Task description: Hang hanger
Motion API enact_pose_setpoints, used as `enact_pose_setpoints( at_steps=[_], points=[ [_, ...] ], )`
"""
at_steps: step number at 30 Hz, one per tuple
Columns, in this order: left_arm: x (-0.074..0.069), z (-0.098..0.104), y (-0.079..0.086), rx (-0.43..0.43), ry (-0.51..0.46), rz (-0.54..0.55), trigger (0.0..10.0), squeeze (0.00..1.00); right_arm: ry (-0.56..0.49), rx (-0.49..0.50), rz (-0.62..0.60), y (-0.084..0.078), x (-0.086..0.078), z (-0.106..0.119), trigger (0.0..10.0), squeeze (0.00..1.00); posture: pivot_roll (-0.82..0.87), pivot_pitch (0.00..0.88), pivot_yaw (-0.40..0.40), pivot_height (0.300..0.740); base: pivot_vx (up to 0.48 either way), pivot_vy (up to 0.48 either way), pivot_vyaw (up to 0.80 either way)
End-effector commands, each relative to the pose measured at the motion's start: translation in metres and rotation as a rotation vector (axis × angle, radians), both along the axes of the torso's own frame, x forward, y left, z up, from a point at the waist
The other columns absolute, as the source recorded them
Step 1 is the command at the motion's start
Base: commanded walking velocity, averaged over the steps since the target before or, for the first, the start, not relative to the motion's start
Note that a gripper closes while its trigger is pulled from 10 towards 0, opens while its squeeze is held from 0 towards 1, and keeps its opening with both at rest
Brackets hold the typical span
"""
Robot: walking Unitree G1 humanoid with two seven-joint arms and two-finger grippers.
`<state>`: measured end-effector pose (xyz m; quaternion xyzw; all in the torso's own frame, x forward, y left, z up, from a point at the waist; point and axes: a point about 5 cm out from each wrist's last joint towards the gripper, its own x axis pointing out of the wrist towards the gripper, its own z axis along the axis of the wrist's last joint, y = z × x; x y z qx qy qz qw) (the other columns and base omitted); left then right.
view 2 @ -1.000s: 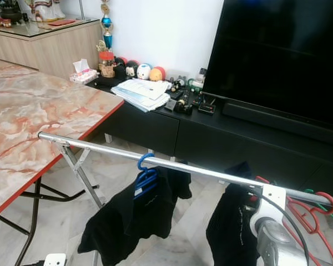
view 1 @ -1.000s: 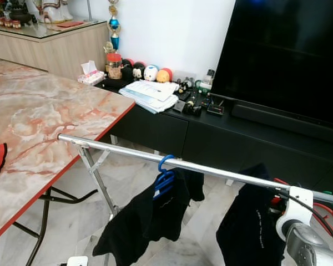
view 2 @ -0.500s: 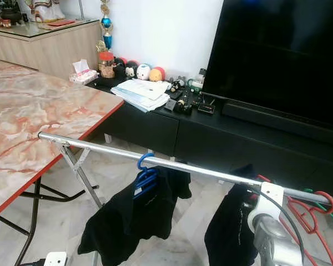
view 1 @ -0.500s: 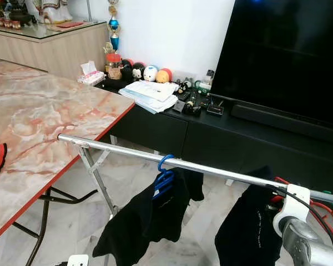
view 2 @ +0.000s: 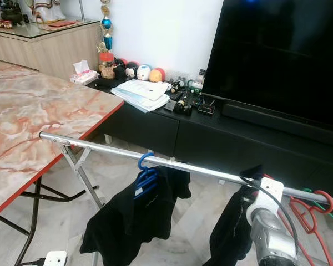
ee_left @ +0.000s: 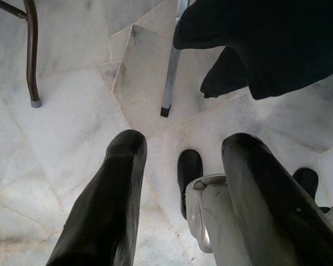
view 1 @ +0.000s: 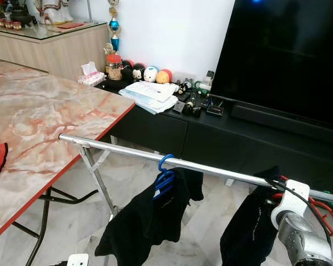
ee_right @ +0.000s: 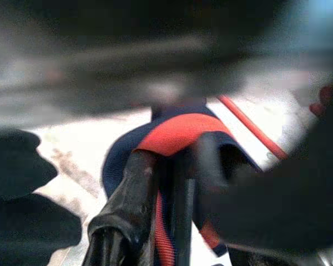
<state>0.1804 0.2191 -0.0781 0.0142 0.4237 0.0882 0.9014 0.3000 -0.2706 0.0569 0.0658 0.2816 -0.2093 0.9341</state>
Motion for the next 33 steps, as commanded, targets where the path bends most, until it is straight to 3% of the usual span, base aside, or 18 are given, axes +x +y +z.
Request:
enact_pose_setpoints(
  at_steps=[1, 8, 20, 28, 33],
  points=[
    [0.002, 0.001, 0.0, -0.004, -0.016, 0.011, 10.0, 0.0, 0.048, 0.012, -0.051, -0.008, -0.009, -0.01, 10.0, 0.0, 0.11, 0.0, -0.06, 0.74, 0.0, 0.0, 0.0],
    [0.002, 0.001, -0.001, -0.006, -0.018, 0.007, 10.0, 0.0, 0.069, 0.007, -0.084, -0.008, -0.015, -0.018, 10.0, 0.0, 0.12, 0.0, -0.058, 0.74, 0.0, 0.0, 0.0],
    [0.004, 0.002, -0.002, -0.006, -0.02, 0.002, 10.0, 0.0, 0.097, 0.054, -0.041, 0.01, -0.01, -0.034, 10.0, 0.0, 0.12, 0.0, -0.057, 0.74, 0.0, 0.0, 0.0],
    [0.002, 0.001, -0.003, -0.001, -0.014, -0.016, 10.0, 0.0, 0.083, 0.107, 0.065, 0.028, -0.001, -0.036, 10.0, 0.0, 0.13, 0.0, -0.059, 0.74, 0.0, 0.0, 0.0],
    [0.003, 0.001, -0.003, -0.001, -0.014, -0.016, 10.0, 0.0, 0.02, 0.048, 0.064, 0.027, 0.004, -0.029, 10.0, 0.0, 0.12, 0.0, -0.059, 0.74, 0.0, 0.0, 0.0]
  ],
)
